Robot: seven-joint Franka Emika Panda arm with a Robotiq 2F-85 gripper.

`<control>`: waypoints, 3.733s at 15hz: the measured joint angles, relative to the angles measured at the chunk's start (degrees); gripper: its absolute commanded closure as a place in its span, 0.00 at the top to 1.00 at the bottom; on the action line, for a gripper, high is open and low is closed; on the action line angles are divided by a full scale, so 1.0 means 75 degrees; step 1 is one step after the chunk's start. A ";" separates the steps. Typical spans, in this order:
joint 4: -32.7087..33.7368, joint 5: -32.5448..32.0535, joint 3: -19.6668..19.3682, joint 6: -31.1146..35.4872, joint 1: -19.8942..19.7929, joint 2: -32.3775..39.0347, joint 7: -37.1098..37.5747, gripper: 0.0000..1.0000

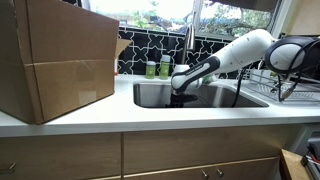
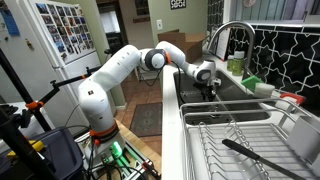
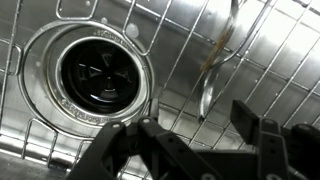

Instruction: Pick up the silver spoon from the sink and put it in the dish rack

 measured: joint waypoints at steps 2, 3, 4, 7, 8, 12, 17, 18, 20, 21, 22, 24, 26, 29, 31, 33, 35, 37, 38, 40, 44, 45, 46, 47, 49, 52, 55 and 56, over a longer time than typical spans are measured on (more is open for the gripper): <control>0.0002 0.0000 0.0006 0.0000 0.0000 0.0025 -0.0001 0.36; 0.0002 0.0000 0.0011 0.0000 0.0000 0.0032 -0.0001 0.28; 0.0003 0.0000 0.0016 0.0000 0.0000 0.0038 -0.0001 0.20; 0.0007 0.0000 0.0037 -0.0001 0.0000 0.0050 -0.0003 0.06; 0.0009 0.0000 0.0043 -0.0002 0.0000 0.0053 -0.0005 0.04; 0.0024 0.0000 0.0057 -0.0009 -0.0004 0.0081 -0.0007 0.06; 0.0036 0.0000 0.0069 -0.0023 -0.0004 0.0079 -0.0009 0.07; 0.0035 0.0000 0.0069 -0.0023 -0.0002 0.0062 -0.0009 0.06; 0.0034 0.0000 0.0066 -0.0029 -0.0001 -0.0002 -0.0009 0.05; 0.0032 -0.0006 0.0047 -0.0062 0.0000 -0.0032 -0.0004 0.05; 0.0031 -0.0009 0.0026 -0.0106 0.0000 -0.0065 -0.0003 0.06; 0.0028 -0.0015 -0.0004 -0.0195 0.0004 -0.0129 -0.0001 0.06; 0.0012 -0.0029 -0.0013 -0.0273 0.0013 -0.0195 0.0010 0.05; -0.0009 -0.0043 -0.0038 -0.0289 0.0048 -0.0279 0.0048 0.06; -0.0034 -0.0064 -0.0069 -0.0289 0.0084 -0.0346 0.0115 0.32; -0.0044 -0.0067 -0.0099 -0.0289 0.0106 -0.0383 0.0184 0.45; -0.0057 -0.0067 -0.0100 -0.0289 0.0105 -0.0369 0.0186 0.61; -0.0061 -0.0067 -0.0099 -0.0289 0.0105 -0.0309 0.0185 0.76; -0.0061 -0.0067 -0.0098 -0.0289 0.0105 -0.0269 0.0183 0.83; -0.0057 -0.0066 -0.0088 -0.0289 0.0102 -0.0186 0.0179 0.89; -0.0020 -0.0064 -0.0068 -0.0289 0.0093 -0.0030 0.0177 0.51; 0.0000 -0.0061 -0.0064 -0.0289 0.0088 0.0002 0.0177 0.41; 0.0023 -0.0058 -0.0058 -0.0289 0.0080 0.0030 0.0176 0.34; 0.0042 -0.0057 -0.0049 -0.0289 0.0068 0.0049 0.0175 0.25; 0.0071 -0.0056 -0.0033 -0.0289 0.0053 0.0072 0.0172 0.11; 0.0087 -0.0054 -0.0012 -0.0289 0.0042 0.0099 0.0169 0.02; 0.0130 -0.0036 0.0032 -0.0289 0.0032 0.0120 0.0179 0.07; 0.0144 -0.0036 0.0038 -0.0289 0.0029 0.0133 0.0173 0.06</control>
